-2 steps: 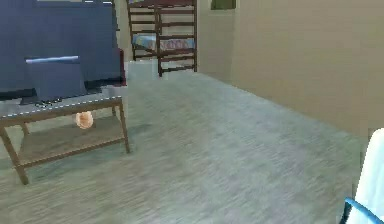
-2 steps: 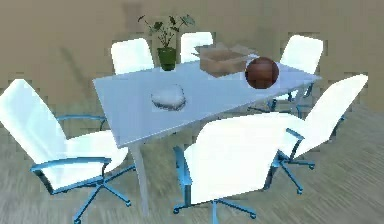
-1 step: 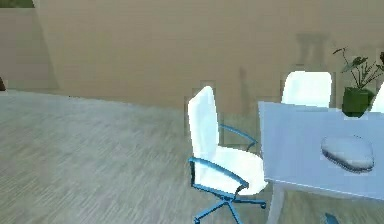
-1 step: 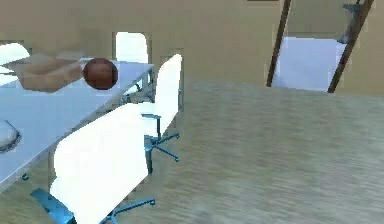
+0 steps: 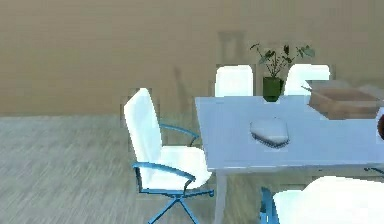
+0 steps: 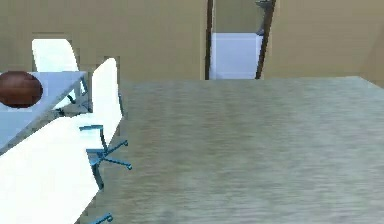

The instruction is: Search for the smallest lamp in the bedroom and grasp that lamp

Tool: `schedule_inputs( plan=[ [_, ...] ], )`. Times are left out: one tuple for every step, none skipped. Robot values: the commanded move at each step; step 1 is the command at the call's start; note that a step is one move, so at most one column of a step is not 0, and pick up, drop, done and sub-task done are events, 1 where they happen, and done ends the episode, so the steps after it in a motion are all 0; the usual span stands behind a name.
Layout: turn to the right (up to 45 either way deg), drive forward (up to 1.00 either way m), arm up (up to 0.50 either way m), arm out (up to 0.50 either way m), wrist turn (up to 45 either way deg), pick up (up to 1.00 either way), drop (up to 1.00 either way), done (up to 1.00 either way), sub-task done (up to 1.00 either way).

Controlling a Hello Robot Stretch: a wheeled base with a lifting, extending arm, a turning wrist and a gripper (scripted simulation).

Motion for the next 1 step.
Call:
schedule_inputs(
  plan=[
    [0.0,0.55,0.00,0.00,0.0,0.00,0.00,0.00,0.00]
  ],
)
